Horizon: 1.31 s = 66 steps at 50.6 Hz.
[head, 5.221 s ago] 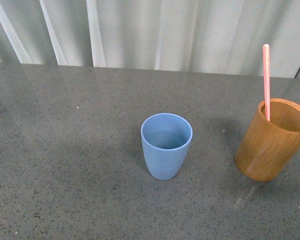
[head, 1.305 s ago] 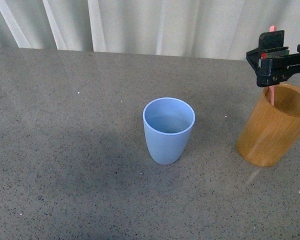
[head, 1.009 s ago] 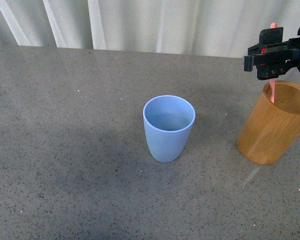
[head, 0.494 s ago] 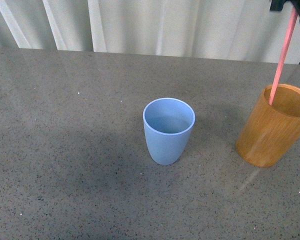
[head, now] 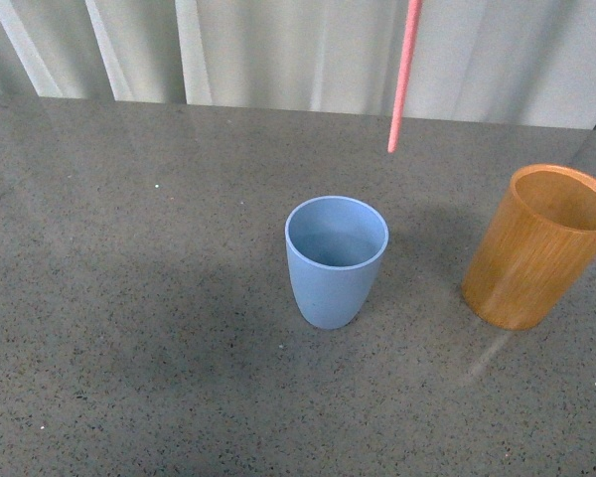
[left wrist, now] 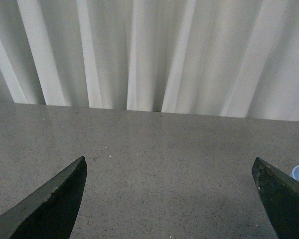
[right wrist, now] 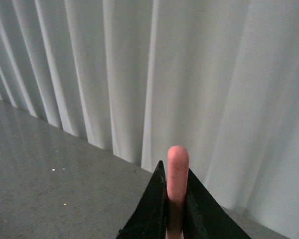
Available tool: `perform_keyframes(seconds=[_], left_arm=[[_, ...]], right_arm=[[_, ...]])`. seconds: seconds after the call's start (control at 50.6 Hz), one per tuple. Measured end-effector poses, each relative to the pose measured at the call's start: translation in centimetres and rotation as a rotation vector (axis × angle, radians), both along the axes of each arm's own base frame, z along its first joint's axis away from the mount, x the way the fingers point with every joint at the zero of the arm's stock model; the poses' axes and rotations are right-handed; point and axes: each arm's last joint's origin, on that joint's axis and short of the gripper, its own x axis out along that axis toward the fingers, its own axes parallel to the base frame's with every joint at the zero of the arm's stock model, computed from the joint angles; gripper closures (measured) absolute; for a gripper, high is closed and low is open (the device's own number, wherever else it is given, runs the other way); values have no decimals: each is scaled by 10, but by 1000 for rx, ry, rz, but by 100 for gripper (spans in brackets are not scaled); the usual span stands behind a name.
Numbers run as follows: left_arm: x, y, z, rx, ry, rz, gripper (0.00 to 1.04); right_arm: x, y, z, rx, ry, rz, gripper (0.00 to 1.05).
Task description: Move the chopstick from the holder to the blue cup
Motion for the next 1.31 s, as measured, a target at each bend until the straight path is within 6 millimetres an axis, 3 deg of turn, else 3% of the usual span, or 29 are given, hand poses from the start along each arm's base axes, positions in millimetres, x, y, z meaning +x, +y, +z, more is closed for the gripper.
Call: perform_keyframes(seconds=[0.297,0.494,0.732,0.969,1.167,1.305], left_arm=[[0,0,0,0,0,0,7],[0,0,0,0,0,0,7],[0,0,0,0,0,0,7],[0,0,0,0,0,0,7],[0,0,0,0,0,0,7],[0,0,0,0,0,0,7]], right_arm=[[3,23,-26,-20,39,8,102],[4,33,-56,-40,93,19,102],[4,37,-88,-53,150,16,102],[3,36,-106,-72,193,7,102],[3,34,-107,-62,221,-1,74],[1,29,-97,-27,235,-17,53]])
